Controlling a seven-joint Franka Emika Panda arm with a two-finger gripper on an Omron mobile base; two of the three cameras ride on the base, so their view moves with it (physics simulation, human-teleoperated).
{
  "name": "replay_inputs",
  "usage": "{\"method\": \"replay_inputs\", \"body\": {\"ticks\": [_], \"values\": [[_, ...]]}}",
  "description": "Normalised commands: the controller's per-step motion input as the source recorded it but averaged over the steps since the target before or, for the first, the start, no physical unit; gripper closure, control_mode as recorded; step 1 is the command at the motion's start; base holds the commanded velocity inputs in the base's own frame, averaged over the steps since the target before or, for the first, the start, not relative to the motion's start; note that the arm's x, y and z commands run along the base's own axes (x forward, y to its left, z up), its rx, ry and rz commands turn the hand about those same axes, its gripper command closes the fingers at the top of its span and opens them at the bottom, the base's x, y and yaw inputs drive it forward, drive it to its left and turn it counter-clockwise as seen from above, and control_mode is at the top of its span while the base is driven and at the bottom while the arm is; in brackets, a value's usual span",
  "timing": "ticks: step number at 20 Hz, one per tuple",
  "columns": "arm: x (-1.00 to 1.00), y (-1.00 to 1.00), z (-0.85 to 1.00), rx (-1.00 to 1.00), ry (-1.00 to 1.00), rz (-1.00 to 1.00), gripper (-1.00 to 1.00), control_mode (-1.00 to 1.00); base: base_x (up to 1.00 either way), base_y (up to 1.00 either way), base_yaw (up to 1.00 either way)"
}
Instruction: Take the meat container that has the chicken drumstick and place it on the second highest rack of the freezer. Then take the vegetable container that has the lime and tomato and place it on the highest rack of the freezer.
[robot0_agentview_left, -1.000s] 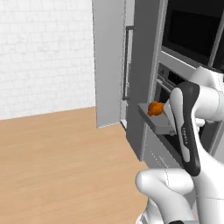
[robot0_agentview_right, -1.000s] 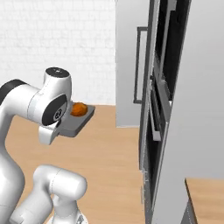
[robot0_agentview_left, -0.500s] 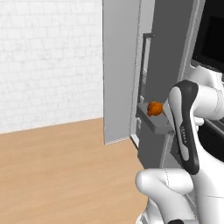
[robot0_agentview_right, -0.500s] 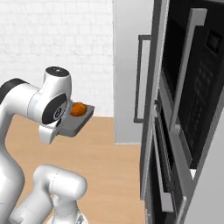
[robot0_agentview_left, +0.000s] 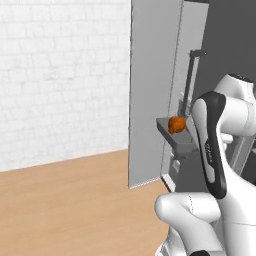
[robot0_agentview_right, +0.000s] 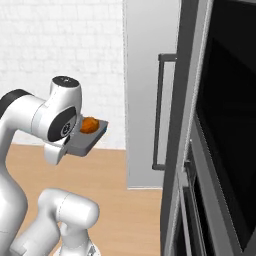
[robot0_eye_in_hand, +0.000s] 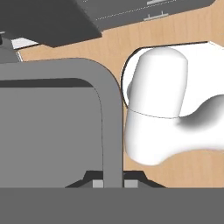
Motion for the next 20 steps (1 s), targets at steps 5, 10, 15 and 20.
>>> {"method": "replay_inputs", "body": {"ticks": [5,10,15,20], "values": [[0.0,0.0,0.0,0.0,0.0,0.0,1.0,1.0,0.71,0.15,-0.23],[0.0,0.0,0.0,0.0,0.0,0.0,1.0,1.0,0.56,0.72,-0.53],[0.0,0.0,0.0,0.0,0.0,0.0,1.0,1.0,0.5,0.74,-0.53],[0.0,0.0,0.0,0.0,0.0,0.0,1.0,1.0,0.33,0.4,-0.51]]}}
